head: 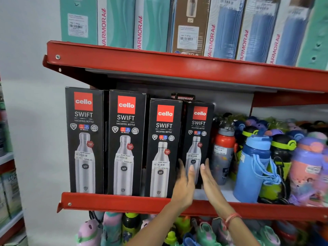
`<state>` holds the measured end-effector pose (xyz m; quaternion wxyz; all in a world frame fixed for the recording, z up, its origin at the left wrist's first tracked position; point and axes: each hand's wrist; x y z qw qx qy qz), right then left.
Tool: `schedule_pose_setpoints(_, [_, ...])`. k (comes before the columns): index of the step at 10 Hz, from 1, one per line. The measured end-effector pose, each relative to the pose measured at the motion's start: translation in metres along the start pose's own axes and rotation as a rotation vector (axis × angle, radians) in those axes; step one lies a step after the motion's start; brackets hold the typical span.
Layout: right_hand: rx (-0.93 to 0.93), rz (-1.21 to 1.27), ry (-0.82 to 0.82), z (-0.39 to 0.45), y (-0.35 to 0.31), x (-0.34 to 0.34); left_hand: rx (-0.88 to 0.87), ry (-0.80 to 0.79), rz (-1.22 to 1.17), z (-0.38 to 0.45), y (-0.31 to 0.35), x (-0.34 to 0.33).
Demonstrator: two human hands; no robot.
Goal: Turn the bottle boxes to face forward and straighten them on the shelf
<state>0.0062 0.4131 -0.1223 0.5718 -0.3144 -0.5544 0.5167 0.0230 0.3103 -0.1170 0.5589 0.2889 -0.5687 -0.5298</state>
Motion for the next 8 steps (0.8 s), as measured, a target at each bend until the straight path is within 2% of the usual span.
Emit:
schedule_pose_setpoints(2, [0.003, -0.092, -0.055, -0.023, -0.002, 0.007, 0.010, -0.030, 0.095, -0.018, 0.000, -0.003])
schedule_pose_setpoints(6, [0.002, -0.136, -0.027, -0.078, -0.012, 0.002, 0.005, -0.075, 0.152, -0.062, -0.002, -0.001])
schedule_pose_setpoints(7, [-0.013, -0.148, 0.013, -0.085, -0.023, -0.003, 0.033, -0.113, 0.175, -0.072, 0.004, 0.006])
schedule_pose_setpoints(8, [0.078, -0.247, 0.141, -0.088, -0.049, -0.011, -0.050, -0.075, 0.204, -0.089, 0.027, 0.020])
Point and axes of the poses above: each hand's wrist, its own z-axis towards the middle knuckle, its own x-axis out of the back of the hand, y = z × x, and after that the axes turned 15 degrees about -y, right-handed
